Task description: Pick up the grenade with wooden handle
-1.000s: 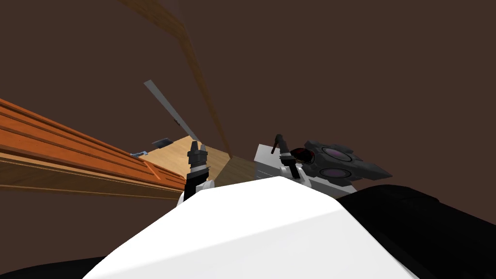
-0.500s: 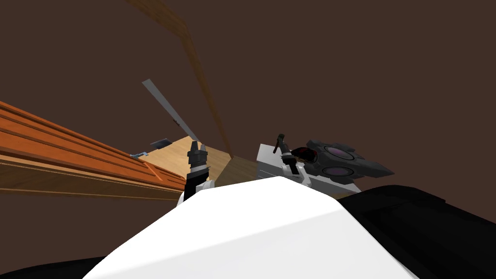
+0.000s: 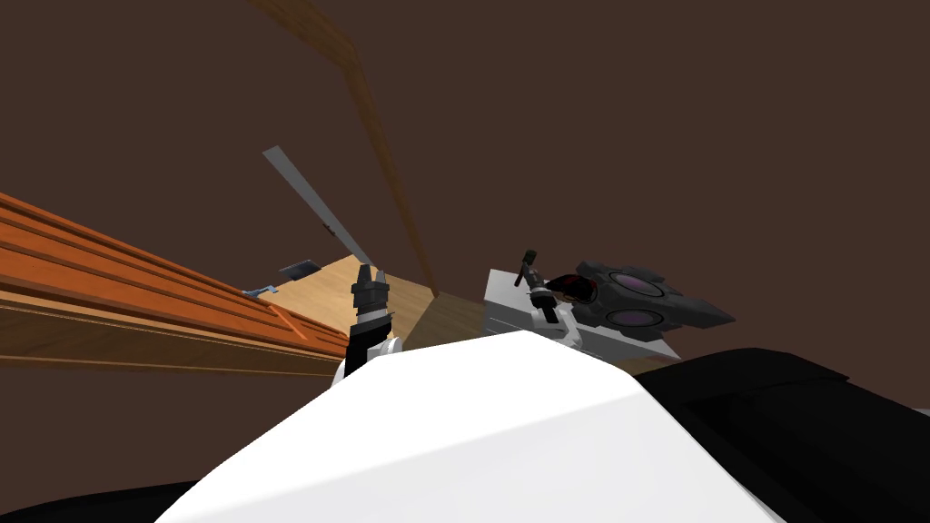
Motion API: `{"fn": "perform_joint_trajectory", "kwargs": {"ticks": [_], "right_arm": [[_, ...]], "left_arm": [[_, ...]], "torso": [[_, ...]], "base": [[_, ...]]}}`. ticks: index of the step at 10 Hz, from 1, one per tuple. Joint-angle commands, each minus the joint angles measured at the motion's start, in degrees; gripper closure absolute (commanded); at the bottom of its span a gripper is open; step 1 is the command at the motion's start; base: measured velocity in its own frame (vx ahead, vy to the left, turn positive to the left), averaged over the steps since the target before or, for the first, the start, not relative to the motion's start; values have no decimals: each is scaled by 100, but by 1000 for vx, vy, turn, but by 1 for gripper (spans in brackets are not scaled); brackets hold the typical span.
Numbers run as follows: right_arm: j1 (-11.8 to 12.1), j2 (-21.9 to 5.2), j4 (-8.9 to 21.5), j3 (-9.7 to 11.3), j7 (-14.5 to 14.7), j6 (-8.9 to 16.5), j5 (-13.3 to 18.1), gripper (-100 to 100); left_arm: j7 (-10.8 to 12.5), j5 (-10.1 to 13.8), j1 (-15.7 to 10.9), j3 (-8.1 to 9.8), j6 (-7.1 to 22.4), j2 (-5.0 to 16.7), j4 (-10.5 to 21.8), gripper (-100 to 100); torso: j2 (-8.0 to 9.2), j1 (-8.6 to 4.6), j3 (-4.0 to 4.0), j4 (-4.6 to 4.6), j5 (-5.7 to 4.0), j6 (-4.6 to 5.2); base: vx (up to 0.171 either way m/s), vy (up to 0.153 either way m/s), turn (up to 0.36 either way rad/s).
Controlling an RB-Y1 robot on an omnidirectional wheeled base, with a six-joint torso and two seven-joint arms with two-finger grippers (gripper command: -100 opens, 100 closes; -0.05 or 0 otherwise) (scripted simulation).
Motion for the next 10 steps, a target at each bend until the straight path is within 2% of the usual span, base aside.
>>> {"fn": "perform_joint_trajectory", "kwargs": {"ticks": [1, 2, 5, 6, 10], "right_arm": [[-103, -19, 286, -167, 235, 79, 181, -100], [-103, -19, 363, -167, 235, 79, 181, -100], [-335, -104, 921, -427, 644, 247, 507, -100], [-335, -104, 974, -427, 644, 247, 507, -100], [-614, -240, 1722, -681, 1161, 369, 890, -100]], "left_arm": [[0, 0, 0, 0, 0, 0, 0, 0], [0, 0, 0, 0, 0, 0, 0, 0], [0, 0, 0, 0, 0, 0, 0, 0], [0, 0, 0, 0, 0, 0, 0, 0], [0, 0, 0, 0, 0, 0, 0, 0]], "torso": [[0, 0, 0, 0, 0, 0], [0, 3, 0, 0, 1, 0], [1, -3, 0, 0, 0, 0], [0, 0, 0, 0, 0, -1], [-1, -2, 0, 0, 0, -1]], "base": [[-5, 66, -32], [-2, 46, -11], [-7, 47, -15], [-4, 42, -4], [-4, 42, -2]]}}
